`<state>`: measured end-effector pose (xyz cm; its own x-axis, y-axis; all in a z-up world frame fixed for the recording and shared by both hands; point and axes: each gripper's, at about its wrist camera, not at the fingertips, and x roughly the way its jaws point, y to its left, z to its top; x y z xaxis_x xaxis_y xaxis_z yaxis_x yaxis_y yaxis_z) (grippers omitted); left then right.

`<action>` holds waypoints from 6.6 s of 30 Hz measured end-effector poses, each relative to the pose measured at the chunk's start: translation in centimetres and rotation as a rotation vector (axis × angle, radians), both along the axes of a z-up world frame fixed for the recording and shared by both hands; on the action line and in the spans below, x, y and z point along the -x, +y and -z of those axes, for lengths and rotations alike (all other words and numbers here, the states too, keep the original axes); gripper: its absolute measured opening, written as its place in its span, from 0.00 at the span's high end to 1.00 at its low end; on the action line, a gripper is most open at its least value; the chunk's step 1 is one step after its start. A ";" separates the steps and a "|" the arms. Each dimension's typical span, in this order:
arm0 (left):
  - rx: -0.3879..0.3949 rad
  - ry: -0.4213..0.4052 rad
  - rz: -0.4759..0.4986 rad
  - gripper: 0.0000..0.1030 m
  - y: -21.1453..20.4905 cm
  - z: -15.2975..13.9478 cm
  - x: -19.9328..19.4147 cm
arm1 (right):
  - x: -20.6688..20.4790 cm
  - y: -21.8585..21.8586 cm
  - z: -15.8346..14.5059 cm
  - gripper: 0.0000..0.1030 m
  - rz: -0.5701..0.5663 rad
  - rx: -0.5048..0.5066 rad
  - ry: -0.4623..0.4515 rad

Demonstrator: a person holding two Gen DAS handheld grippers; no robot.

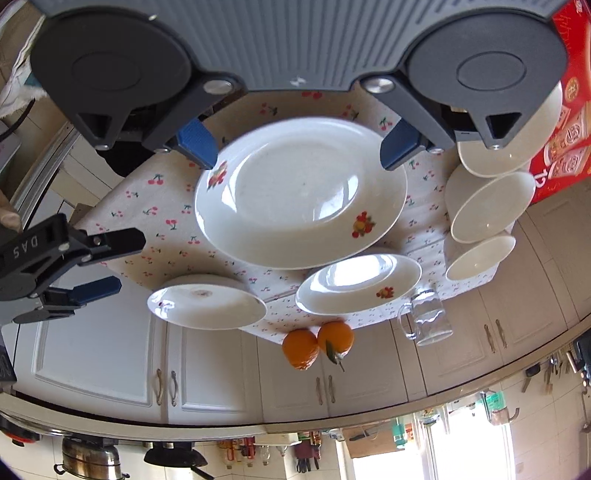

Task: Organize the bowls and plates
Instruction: 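Reach the right gripper to the large flower plate and grasp its rim, then lift the flower plate with the right gripper and carry it toward the stained plate, then lower the flower plate onto the stained plate and open the right gripper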

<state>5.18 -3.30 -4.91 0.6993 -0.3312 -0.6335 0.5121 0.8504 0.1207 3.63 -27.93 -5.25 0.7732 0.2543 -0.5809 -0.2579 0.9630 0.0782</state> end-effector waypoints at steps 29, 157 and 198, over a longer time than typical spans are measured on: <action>0.070 0.119 -0.048 0.01 1.2 4.1 -2.5 | -8.7 5.1 3.4 0.00 -0.312 -0.120 0.268; -0.014 0.159 0.373 0.10 -15.0 1.0 -13.1 | -21.0 -13.1 0.1 0.26 -0.161 -0.167 0.345; -0.009 0.133 0.376 0.10 -16.3 1.8 -14.8 | -18.0 -15.1 -0.3 0.26 -0.038 -0.119 0.353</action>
